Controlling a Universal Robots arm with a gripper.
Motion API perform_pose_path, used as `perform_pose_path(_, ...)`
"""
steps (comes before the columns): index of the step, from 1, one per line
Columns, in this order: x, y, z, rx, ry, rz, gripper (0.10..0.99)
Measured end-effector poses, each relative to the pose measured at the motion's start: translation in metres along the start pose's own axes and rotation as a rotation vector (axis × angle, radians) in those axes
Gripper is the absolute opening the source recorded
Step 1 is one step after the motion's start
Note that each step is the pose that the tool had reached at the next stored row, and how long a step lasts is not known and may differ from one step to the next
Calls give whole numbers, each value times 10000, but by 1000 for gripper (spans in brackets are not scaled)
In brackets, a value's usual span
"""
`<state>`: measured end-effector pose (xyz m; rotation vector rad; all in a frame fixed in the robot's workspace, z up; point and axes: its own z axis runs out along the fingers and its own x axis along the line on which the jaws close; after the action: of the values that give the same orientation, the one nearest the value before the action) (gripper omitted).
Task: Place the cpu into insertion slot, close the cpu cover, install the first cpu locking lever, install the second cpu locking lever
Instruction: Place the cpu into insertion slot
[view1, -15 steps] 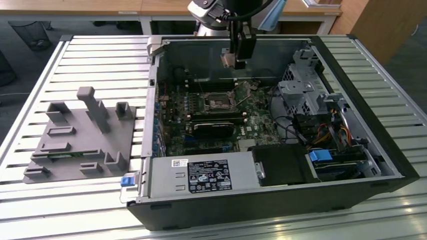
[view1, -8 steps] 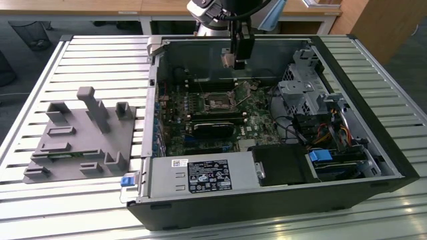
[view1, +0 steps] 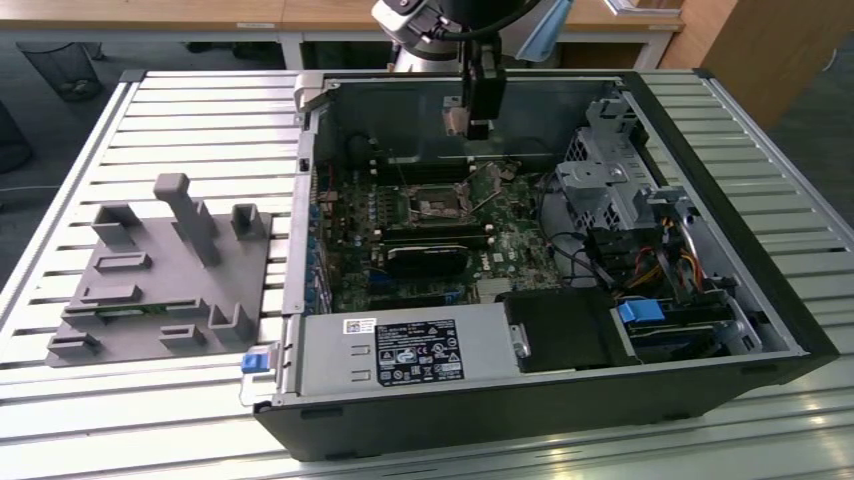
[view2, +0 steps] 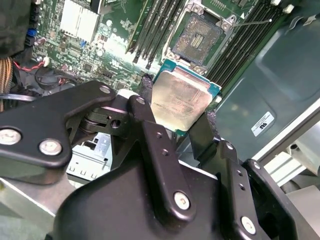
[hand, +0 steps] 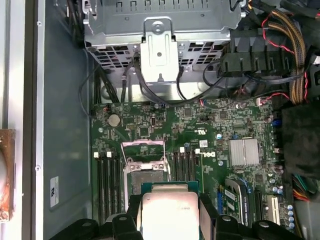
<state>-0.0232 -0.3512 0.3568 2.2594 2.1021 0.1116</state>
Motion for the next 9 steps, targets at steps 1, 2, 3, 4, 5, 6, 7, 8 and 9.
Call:
perform_pose_path(1, 0, 0, 0, -1, -6, 53, 545)
perform_pose_path(2, 0, 0, 1, -2, -10, 111, 545)
perform_pose_path(3, 0, 0, 2, -2, -15, 164, 545)
perform_pose_path(4, 0, 0, 2, -3, -21, 217, 545)
perform_pose_path(5, 0, 0, 3, -5, -26, 270, 545)
perform_pose_path(6, 0, 0, 4, -5, -30, 323, 545)
perform_pose_path(7, 0, 0, 4, -6, -36, 376, 545)
perform_pose_path(8, 0, 0, 5, -7, -41, 429, 545)
perform_pose_path(9, 0, 0, 6, -8, -46, 483, 545)
